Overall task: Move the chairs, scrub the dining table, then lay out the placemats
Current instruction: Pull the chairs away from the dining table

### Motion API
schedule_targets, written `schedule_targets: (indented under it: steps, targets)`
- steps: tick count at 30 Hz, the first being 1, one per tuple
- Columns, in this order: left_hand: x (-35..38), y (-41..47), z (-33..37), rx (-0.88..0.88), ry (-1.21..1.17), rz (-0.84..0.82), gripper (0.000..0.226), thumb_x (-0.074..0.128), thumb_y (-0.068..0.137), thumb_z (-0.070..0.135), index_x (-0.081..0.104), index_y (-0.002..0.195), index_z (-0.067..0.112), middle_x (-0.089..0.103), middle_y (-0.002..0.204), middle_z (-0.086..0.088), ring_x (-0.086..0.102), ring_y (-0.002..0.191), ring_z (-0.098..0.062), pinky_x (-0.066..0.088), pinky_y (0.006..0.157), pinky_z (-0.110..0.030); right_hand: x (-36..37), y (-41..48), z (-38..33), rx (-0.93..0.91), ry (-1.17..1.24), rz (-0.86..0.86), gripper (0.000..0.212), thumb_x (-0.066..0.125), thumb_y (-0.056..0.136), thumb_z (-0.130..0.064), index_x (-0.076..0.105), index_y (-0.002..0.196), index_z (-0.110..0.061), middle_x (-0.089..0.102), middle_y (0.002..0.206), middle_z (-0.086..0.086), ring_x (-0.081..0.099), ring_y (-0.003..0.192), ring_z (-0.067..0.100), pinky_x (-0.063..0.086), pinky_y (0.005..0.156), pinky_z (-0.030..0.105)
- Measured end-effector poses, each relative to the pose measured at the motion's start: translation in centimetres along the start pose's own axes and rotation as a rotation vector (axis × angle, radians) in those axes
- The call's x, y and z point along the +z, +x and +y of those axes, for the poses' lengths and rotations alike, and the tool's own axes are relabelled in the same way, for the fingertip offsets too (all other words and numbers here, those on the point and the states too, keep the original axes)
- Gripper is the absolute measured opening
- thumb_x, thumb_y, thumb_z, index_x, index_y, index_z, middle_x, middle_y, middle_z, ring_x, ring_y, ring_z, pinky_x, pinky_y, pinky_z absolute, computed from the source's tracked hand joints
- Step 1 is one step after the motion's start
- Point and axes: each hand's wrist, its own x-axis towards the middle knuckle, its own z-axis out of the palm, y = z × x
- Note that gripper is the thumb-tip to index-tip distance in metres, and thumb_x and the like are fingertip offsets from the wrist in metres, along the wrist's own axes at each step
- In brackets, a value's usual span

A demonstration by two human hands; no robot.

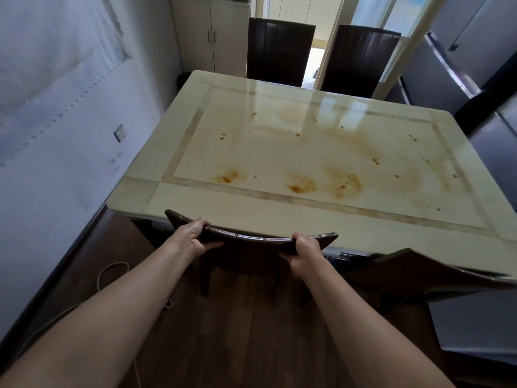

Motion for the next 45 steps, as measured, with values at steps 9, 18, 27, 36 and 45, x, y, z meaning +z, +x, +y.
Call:
schedule_targets:
  steps: [9, 18, 27, 36, 45]
  targets:
    - [-0.1, 0.3, 0.4, 0.014, 0.035, -0.016, 0.017, 0.054, 0.088, 0.002, 0.043, 0.075, 0.004, 0.047, 0.093, -0.017, 0.045, 0.102, -0.034, 0.042, 0.086, -0.06, 0.2, 0.8, 0.0, 0.01, 0.014, -0.008, 0.016, 0.048, 0.095, -0.004, 0.044, 0.079, -0.006, 0.048, 0.109, 0.018, 0.049, 0.099, 0.03, 0.047, 0.094, 0.052]
    - [-3.2, -3.0, -0.7, 0.208, 0.141, -0.086, 0.015, 0.049, 0.097, 0.021, 0.052, 0.099, 0.006, 0.055, 0.111, -0.021, 0.055, 0.105, -0.036, 0.046, 0.08, -0.048, -0.6, -0.7, 0.6, -0.036, -0.015, -0.076, 0.032, 0.053, 0.096, -0.02, 0.047, 0.123, -0.002, 0.049, 0.132, 0.019, 0.052, 0.108, 0.032, 0.048, 0.089, 0.047]
    - [-13.4, -6.6, 1.5, 0.314, 0.187, -0.069, 0.046, 0.034, 0.101, 0.032, 0.042, 0.137, 0.004, 0.046, 0.141, -0.018, 0.042, 0.132, -0.03, 0.024, 0.114, -0.041, 7.9, -9.4, 7.4, 0.039, -0.263, -0.424, 0.055, 0.043, 0.1, -0.031, 0.03, 0.142, 0.003, 0.033, 0.145, 0.027, 0.038, 0.13, 0.043, 0.038, 0.103, 0.043]
    - [-21.5, -9.0, 10.8, 0.463, 0.046, -0.05, 0.048, 0.029, 0.102, 0.037, 0.041, 0.138, 0.006, 0.046, 0.142, -0.012, 0.042, 0.133, -0.025, 0.022, 0.115, -0.039, 21.5, -14.7, 8.9, -0.1, -0.402, -0.619, 0.054, 0.038, 0.101, -0.036, 0.036, 0.139, 0.002, 0.042, 0.141, 0.017, 0.045, 0.126, 0.034, 0.04, 0.102, 0.04]
    - [-28.9, -5.2, 22.8, 0.455, 0.007, -0.061, 0.048, 0.033, 0.101, 0.037, 0.043, 0.135, 0.005, 0.047, 0.141, -0.014, 0.044, 0.131, -0.027, 0.026, 0.115, -0.04, 36.6, -15.6, 10.3, -0.145, -0.468, -0.641, 0.04, 0.034, 0.103, -0.033, 0.049, 0.121, 0.0, 0.052, 0.109, 0.012, 0.05, 0.103, 0.028, 0.041, 0.101, 0.04]
